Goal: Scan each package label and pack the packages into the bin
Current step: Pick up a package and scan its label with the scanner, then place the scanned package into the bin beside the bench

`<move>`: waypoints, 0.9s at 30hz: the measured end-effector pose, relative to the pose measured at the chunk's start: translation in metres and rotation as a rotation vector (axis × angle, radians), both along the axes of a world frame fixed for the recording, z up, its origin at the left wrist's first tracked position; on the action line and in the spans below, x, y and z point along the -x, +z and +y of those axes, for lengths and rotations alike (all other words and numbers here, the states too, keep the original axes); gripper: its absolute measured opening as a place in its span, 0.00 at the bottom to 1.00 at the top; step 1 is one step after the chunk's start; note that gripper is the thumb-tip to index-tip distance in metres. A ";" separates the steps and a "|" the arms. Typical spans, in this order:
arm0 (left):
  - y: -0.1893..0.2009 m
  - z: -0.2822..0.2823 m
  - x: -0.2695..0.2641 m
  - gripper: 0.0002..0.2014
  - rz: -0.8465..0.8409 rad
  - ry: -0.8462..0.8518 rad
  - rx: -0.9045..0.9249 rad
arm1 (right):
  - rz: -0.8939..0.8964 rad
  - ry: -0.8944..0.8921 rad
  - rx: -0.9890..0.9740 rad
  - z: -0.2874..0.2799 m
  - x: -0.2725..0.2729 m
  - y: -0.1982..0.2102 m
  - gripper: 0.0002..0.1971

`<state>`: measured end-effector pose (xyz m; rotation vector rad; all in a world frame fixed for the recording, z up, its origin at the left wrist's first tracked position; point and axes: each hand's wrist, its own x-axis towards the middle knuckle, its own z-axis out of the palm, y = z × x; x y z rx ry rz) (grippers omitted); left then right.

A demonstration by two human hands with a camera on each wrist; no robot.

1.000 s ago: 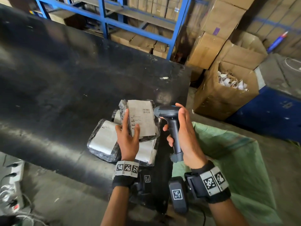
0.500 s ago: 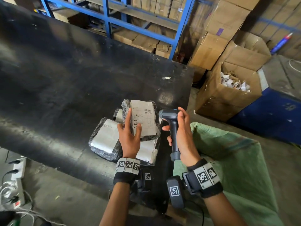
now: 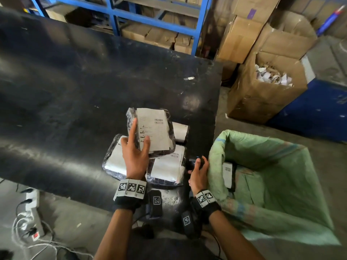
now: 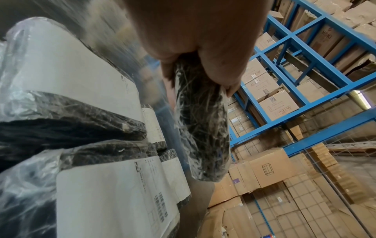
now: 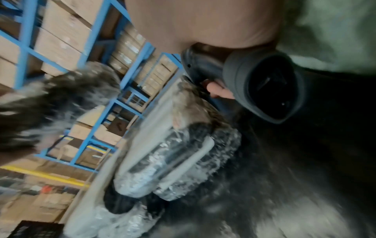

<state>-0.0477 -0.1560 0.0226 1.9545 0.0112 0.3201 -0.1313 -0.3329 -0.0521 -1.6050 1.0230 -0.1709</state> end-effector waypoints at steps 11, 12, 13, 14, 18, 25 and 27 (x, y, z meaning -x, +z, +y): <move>0.003 -0.006 -0.023 0.32 -0.029 -0.174 -0.010 | 0.149 0.025 0.025 0.011 0.007 0.001 0.27; 0.003 -0.010 -0.023 0.32 -0.011 -0.195 0.023 | 0.148 0.041 0.052 0.009 0.007 0.006 0.27; 0.003 -0.014 -0.024 0.32 0.013 -0.215 0.057 | 0.142 0.060 0.060 0.007 0.006 0.016 0.28; 0.003 -0.018 -0.024 0.32 0.034 -0.230 0.092 | 0.123 0.079 0.068 0.004 0.005 0.022 0.28; 0.004 -0.030 -0.024 0.33 0.060 -0.300 0.158 | -0.025 0.134 0.212 -0.004 -0.007 0.064 0.27; 0.020 -0.066 -0.004 0.31 0.077 -0.436 0.407 | -0.245 0.361 0.265 -0.035 -0.020 0.126 0.26; 0.026 -0.077 0.003 0.30 0.092 -0.440 0.464 | -0.284 0.410 0.250 -0.043 -0.016 0.131 0.28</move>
